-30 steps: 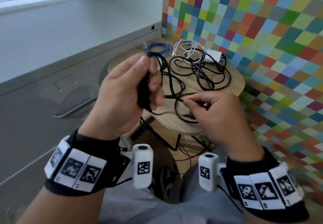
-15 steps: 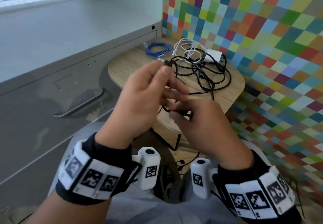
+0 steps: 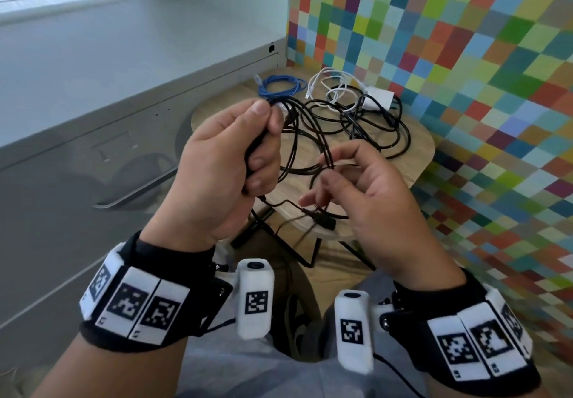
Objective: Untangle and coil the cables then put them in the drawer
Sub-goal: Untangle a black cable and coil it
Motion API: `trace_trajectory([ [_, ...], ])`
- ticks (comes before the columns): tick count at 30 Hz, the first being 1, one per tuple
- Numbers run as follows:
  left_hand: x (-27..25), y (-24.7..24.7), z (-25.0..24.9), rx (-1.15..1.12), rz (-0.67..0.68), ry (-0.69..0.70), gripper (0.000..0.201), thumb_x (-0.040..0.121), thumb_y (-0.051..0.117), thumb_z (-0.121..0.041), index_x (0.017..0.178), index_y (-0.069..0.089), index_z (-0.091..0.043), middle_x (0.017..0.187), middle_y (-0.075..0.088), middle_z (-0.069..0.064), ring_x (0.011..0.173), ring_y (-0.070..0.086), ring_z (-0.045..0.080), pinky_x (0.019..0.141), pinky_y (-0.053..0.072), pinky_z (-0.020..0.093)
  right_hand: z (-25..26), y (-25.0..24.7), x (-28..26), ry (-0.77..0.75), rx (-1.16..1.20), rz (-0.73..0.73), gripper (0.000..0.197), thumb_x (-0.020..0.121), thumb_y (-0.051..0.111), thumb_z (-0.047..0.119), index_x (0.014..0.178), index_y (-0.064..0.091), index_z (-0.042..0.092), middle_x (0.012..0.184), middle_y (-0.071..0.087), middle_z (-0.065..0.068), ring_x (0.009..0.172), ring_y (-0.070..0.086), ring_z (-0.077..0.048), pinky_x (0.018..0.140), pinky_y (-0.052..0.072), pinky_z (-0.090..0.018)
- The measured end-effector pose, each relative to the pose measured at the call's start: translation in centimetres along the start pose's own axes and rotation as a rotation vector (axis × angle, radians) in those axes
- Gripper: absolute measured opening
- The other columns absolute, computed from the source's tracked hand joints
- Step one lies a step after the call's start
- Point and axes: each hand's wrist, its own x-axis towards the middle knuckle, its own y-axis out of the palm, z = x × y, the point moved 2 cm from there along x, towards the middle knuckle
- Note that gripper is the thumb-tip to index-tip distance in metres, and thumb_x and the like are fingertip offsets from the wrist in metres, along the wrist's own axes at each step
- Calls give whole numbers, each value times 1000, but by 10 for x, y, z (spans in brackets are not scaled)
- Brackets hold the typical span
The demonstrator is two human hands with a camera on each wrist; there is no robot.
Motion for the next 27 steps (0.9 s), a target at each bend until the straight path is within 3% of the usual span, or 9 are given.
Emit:
trace_trajectory([
  [2,0,-1,-3,-42,2,18,32,107,36,-24,82,54,-16,57,34,-7,41,27,7,41,18,24,-3,-3,2,-16,9,-113,15,105,59,12,112,61,25,75,70,-8,77,76,-27,87,59,-53],
  [6,-1,-1,-10,-152,-56,68,33,109,31,-24,84,51,-18,57,35,-7,39,30,6,40,22,21,-5,-7,3,-70,-44,-242,13,99,67,8,99,69,21,78,69,-7,55,61,-20,60,61,-45],
  [10,-1,-4,-16,-146,-164,154,32,110,30,-24,86,50,-17,60,42,-6,42,39,11,41,33,22,-10,-9,1,-127,-266,-286,14,97,73,17,93,75,31,80,73,3,64,65,-9,56,53,-22],
  [14,-4,5,-7,339,-103,270,29,109,35,-17,87,54,-13,63,61,7,55,66,28,50,53,37,-9,0,1,-136,-511,-225,9,95,75,25,98,80,31,78,71,21,73,65,6,60,47,-10],
  [16,-6,14,1,678,-29,305,26,107,42,-18,87,58,-15,73,71,6,70,73,26,62,61,46,-7,7,1,-149,-680,-144,11,96,73,29,103,80,31,84,71,23,73,61,10,63,43,-7],
  [19,-7,20,9,985,10,393,26,105,46,-20,86,61,-10,80,70,-2,80,72,19,68,57,44,-2,16,-1,-250,-750,-69,12,96,69,21,100,80,25,84,75,14,63,54,15,63,37,-3],
  [22,-5,20,12,1178,19,463,26,105,46,-23,86,57,-11,78,62,-3,71,58,14,62,47,36,5,18,-5,-308,-565,-4,32,92,66,12,78,68,41,64,60,22,59,54,4,56,37,-8],
  [24,-4,19,15,1271,33,426,23,105,47,-24,83,49,-17,73,52,-7,65,46,12,59,40,33,8,16,-5,-308,-491,11,39,93,70,11,69,61,40,58,58,12,53,50,-8,50,37,-19],
  [27,-2,16,17,1301,70,308,27,106,45,-25,79,40,-26,62,45,-9,57,44,13,53,34,28,11,11,-6,-257,-496,30,20,89,78,11,76,77,26,64,68,11,54,58,-8,50,44,-24],
])
